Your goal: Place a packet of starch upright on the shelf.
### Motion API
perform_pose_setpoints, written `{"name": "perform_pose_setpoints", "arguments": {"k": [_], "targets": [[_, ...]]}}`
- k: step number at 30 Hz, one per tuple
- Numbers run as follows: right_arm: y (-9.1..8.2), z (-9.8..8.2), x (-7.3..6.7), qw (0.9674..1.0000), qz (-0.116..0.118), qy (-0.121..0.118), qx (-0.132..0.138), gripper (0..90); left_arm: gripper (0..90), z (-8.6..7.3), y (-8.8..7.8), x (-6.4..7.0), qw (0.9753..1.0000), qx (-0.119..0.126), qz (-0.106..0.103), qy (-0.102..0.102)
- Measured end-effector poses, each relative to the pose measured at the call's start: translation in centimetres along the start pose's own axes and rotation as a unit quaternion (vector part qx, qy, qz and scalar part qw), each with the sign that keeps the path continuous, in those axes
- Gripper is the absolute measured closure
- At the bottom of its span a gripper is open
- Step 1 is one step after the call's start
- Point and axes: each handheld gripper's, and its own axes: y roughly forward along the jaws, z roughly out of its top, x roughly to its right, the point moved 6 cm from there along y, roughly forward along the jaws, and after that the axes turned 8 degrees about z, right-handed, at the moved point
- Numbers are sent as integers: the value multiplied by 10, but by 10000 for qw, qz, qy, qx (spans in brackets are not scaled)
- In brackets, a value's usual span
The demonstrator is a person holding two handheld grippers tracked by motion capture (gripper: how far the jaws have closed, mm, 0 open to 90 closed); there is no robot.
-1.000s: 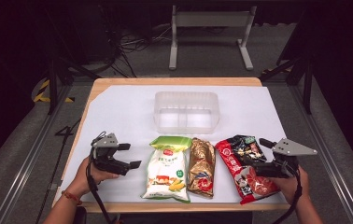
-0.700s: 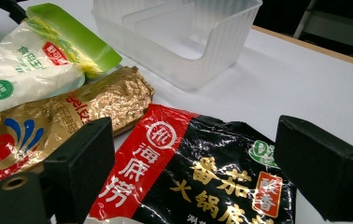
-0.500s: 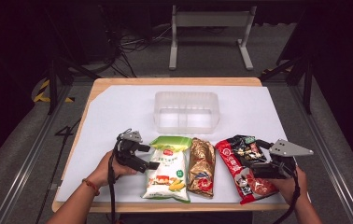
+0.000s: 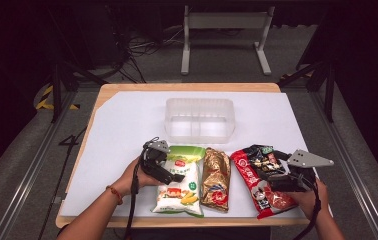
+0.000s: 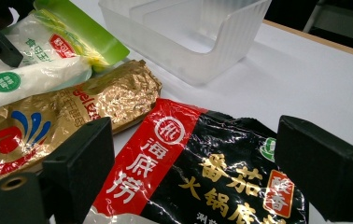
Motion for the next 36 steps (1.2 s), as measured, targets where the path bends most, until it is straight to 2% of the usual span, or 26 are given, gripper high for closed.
{"name": "perform_pose_setpoints", "arguments": {"k": [2,3,4,5,7,12,14,18,20,21,24,28,33,34,35,36], "targets": [[0,0,0,10000,-2,-8,-7,127,142,1,-1,0,10000,63,35,-30],[-1,-1,1,10000,-14,4,-1,127,292,0,-4,-4,9996,131,243,-60],[-1,0,1,10000,-2,13,14,127,392,0,-4,-4,9996,131,243,-60],[-1,0,1,10000,-2,13,14,127,392,0,-7,-7,9992,204,345,-17],[0,-1,1,10000,1,24,14,127,597,-2,-11,-10,9988,268,401,0],[0,-1,0,10000,-3,-7,-8,127,742,1,-14,-4,9955,364,773,406],[0,0,0,10000,-3,-16,-6,127,767,1,-16,-2,9946,472,805,459],[-1,0,1,10000,-24,-28,11,127,789,4,-26,3,9911,764,954,523],[-1,0,2,10000,-33,-12,35,127,796,7,-36,7,9884,1004,995,547],[-1,0,2,10000,-33,-12,35,127,797,7,-36,7,9884,1004,995,547],[-2,0,2,10000,-42,-1,40,127,802,11,-49,13,9840,1256,1080,657],[-2,0,2,10000,-61,-7,40,127,809,16,-65,19,9793,1548,1120,669],[-2,0,3,10000,-65,5,45,126,819,24,-88,26,9694,1997,1241,701],[-2,0,3,10000,-67,14,48,126,820,26,-93,28,9681,2068,1224,712],[-2,0,3,10000,-67,14,48,126,821,26,-93,28,9681,2068,1224,712],[-2,0,3,10000,-68,27,61,125,822,29,-101,33,9632,2211,1307,789]]}}
